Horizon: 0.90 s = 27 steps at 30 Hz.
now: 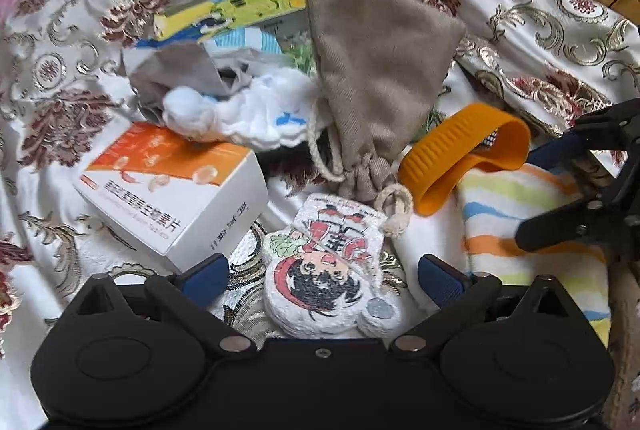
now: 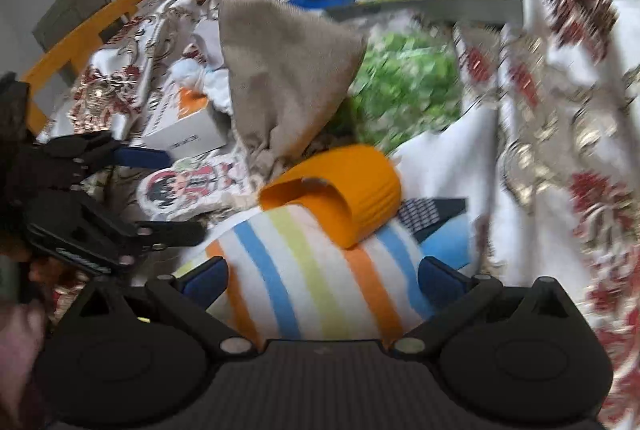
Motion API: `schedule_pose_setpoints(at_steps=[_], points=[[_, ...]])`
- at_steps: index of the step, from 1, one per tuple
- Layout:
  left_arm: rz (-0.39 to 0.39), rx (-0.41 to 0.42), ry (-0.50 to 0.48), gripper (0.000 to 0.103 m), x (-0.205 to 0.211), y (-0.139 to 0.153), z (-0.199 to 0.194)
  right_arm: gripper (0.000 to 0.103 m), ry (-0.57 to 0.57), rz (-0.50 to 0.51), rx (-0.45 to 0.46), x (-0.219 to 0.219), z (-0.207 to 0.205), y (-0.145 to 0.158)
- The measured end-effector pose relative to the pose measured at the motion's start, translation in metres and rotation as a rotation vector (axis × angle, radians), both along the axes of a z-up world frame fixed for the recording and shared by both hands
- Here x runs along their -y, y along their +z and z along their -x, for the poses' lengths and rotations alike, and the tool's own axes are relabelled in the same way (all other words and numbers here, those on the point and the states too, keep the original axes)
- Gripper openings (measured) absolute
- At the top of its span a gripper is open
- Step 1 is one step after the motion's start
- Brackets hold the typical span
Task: Organize soft objects
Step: 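Move left tool toward cartoon plush while right tool approaches yellow striped cloth, then close left tool on cartoon plush while right tool grasps yellow striped cloth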
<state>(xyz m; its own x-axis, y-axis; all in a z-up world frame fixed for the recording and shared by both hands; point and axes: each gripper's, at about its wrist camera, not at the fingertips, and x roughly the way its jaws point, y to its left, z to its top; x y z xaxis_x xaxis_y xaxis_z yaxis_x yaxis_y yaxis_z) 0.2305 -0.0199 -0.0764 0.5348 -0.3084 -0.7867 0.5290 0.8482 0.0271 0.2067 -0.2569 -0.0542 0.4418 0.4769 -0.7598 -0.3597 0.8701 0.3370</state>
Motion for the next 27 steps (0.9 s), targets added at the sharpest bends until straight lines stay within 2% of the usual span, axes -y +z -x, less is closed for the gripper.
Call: schedule_pose_setpoints(at_steps=[6,8,11,16,21,24,27], points=[[0.077,-0.048,0.028,0.092,-0.008,-0.002,-0.011,0.103,0.123,-0.009,-0.025,-0.018,0.008,0.000],[0.089,-0.042,0.029,0.085,-0.009,0.000,-0.013,0.103,0.173,-0.014,-0.017,-0.026,0.015,0.002],[0.101,-0.041,0.011,0.079,-0.008,0.003,-0.009,0.103,0.242,0.067,0.030,-0.044,0.026,0.003],[0.032,-0.014,-0.052,0.078,0.002,-0.001,-0.002,0.102,0.309,0.194,0.093,-0.062,0.046,0.005],[0.017,-0.015,-0.049,0.079,0.001,-0.004,-0.003,0.097,0.294,0.183,0.072,-0.057,0.047,0.009],[0.011,-0.019,-0.051,0.079,0.001,-0.006,-0.003,0.096,0.310,0.221,0.066,-0.063,0.046,0.003],[0.014,-0.016,-0.045,0.070,0.000,-0.005,-0.002,0.090,0.319,0.248,0.091,-0.067,0.050,0.004]])
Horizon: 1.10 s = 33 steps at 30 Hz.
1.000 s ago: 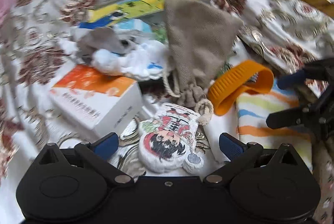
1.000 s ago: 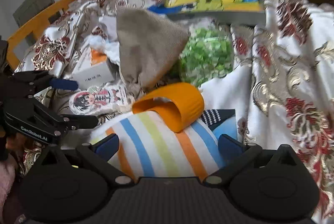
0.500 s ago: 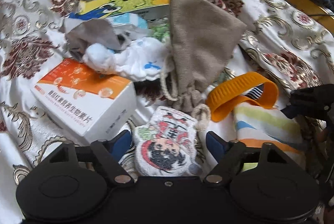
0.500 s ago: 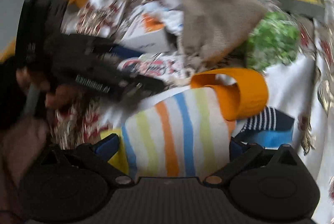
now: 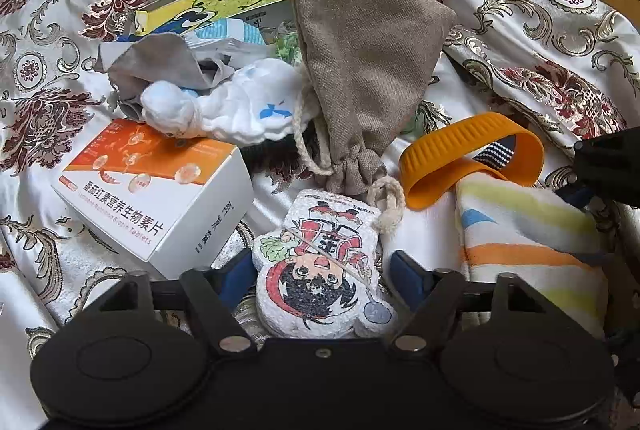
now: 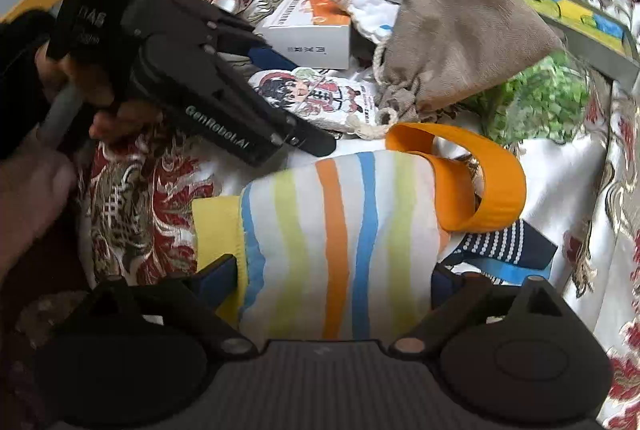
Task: Organize soft objects
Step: 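Close left tool on cartoon plush while right tool grasps yellow striped cloth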
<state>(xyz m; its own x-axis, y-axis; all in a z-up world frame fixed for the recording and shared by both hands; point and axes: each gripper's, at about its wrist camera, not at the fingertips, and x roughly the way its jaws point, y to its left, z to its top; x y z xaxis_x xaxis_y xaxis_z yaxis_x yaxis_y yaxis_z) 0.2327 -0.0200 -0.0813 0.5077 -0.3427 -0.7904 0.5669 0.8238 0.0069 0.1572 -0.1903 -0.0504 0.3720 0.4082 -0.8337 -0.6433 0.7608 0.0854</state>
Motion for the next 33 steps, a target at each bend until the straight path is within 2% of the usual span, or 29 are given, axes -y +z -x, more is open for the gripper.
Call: schedule_pose_setpoints(at_steps=[1,5,11,17,24,26,28,33], points=[[0.000,0.001,0.009,0.065,-0.001,0.001,0.000,0.085,-0.005,0.002,0.007,0.001,0.002,0.001],[0.000,-0.005,0.026,0.064,-0.003,0.003,0.003,0.067,-0.016,0.049,0.063,0.001,0.014,0.006],[-0.013,-0.017,0.043,0.064,-0.003,0.010,0.016,0.049,0.007,0.155,0.175,-0.014,0.042,0.011],[0.049,-0.086,0.138,0.064,-0.013,0.021,0.030,0.048,-0.002,0.159,0.268,-0.016,0.066,0.023],[0.178,-0.179,0.267,0.064,-0.030,0.028,0.052,0.045,0.012,0.216,0.367,-0.025,0.089,0.029],[0.204,-0.186,0.296,0.063,-0.034,0.030,0.060,0.035,0.007,0.231,0.381,-0.027,0.091,0.029],[0.229,-0.188,0.321,0.063,-0.037,0.031,0.069,0.030,-0.012,0.237,0.391,-0.027,0.092,0.030],[0.304,-0.195,0.320,0.063,-0.040,0.034,0.082,0.026,-0.049,0.229,0.344,-0.020,0.086,0.026]])
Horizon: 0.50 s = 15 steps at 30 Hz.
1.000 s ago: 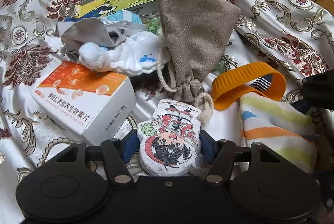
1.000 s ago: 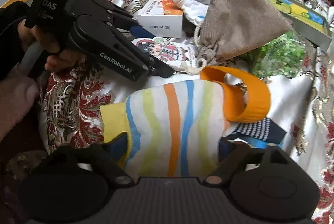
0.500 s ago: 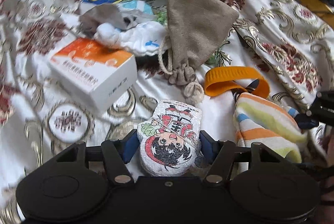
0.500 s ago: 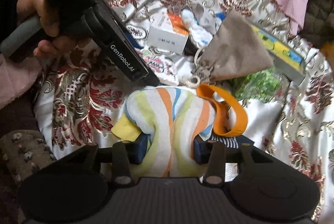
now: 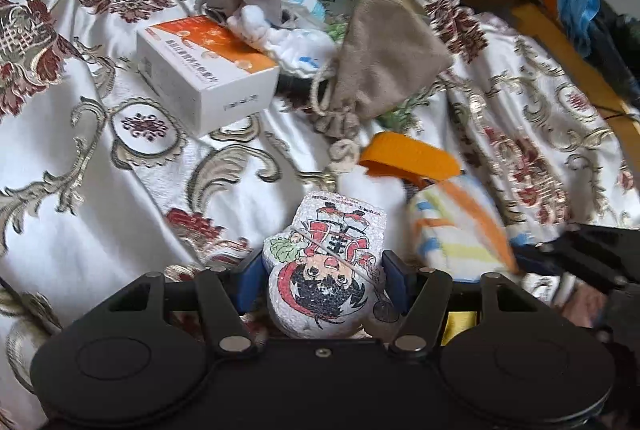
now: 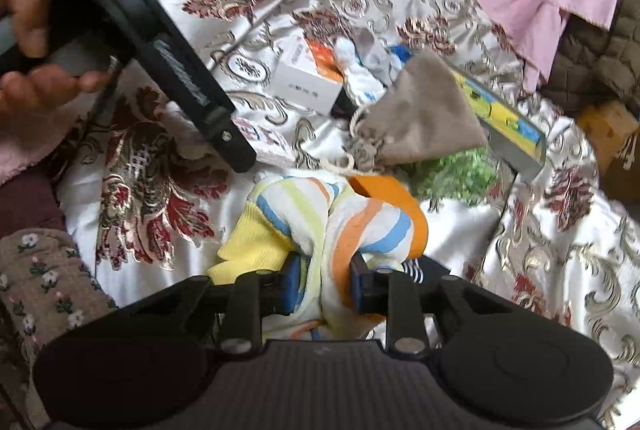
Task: Organize soft objects
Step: 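Carry plush in left tool while right tool carries striped cloth over cartoon tray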
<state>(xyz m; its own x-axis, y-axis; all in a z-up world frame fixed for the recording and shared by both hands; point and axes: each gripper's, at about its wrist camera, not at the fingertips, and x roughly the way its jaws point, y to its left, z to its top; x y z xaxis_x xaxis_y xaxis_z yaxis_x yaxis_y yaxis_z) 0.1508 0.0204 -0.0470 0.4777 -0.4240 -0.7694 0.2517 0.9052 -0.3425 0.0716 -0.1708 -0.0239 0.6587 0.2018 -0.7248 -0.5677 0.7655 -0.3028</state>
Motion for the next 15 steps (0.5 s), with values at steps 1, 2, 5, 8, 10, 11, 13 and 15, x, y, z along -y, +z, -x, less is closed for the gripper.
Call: schedule_pose_setpoints(at_steps=[1,2,5,8,10,11,13,15], points=[[0.021,0.009,-0.002,0.063,0.000,0.001,0.002,0.025,-0.011,-0.015,-0.007,0.003,-0.002,0.000],[0.036,0.016,-0.002,0.063,0.000,0.003,0.003,0.023,-0.025,-0.040,-0.009,0.006,-0.003,0.002],[0.078,0.049,0.004,0.063,-0.002,0.008,0.006,0.022,-0.081,-0.161,-0.005,0.024,-0.004,0.013],[0.126,0.091,0.023,0.063,-0.005,0.014,0.007,0.021,-0.137,-0.320,0.004,0.046,-0.006,0.025],[0.161,0.128,0.034,0.063,-0.007,0.020,0.008,0.021,-0.171,-0.439,0.002,0.061,-0.009,0.033],[0.176,0.145,0.038,0.063,-0.008,0.023,0.008,0.021,-0.186,-0.503,-0.002,0.069,-0.012,0.036],[0.215,0.182,0.045,0.063,-0.011,0.029,0.009,0.021,-0.201,-0.616,-0.003,0.084,-0.015,0.042],[0.250,0.217,0.051,0.063,-0.013,0.035,0.007,0.021,-0.203,-0.690,0.015,0.094,-0.016,0.049]])
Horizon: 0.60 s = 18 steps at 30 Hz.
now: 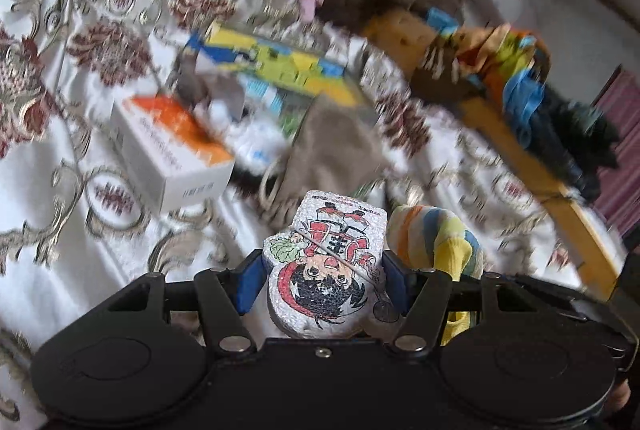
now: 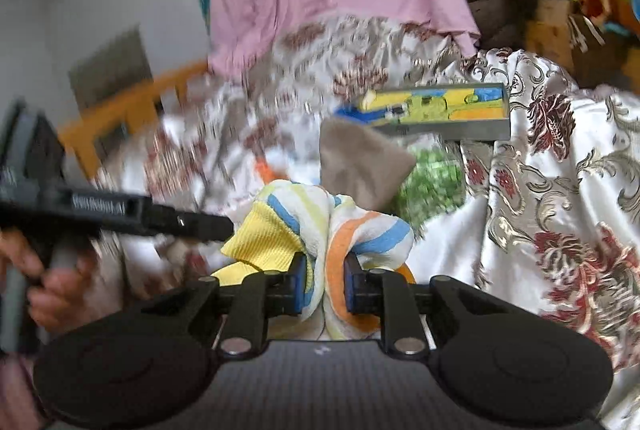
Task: Organize soft objects
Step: 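Carry plush in left tool while right tool carries striped cloth over cartoon tray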
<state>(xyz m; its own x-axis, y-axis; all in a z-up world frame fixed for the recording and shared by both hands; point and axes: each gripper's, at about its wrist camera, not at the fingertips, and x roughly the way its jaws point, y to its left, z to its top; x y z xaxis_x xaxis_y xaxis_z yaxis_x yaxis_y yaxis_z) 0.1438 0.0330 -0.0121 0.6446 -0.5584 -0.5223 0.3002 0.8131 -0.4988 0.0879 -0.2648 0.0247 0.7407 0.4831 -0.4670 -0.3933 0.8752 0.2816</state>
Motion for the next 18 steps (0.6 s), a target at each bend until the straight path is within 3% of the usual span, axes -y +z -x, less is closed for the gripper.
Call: schedule_pose_setpoints(at_steps=[7,11,18], points=[[0.028,0.114,0.042,0.063,-0.002,0.030,-0.022,0.021,-0.032,-0.135,0.052,0.022,-0.034,0.025],[0.012,0.161,0.080,0.063,-0.001,0.045,-0.054,0.021,-0.056,-0.110,0.083,0.023,-0.074,0.041],[-0.065,0.210,0.104,0.064,0.010,0.059,-0.151,0.022,-0.119,-0.005,0.079,0.017,-0.179,0.054]])
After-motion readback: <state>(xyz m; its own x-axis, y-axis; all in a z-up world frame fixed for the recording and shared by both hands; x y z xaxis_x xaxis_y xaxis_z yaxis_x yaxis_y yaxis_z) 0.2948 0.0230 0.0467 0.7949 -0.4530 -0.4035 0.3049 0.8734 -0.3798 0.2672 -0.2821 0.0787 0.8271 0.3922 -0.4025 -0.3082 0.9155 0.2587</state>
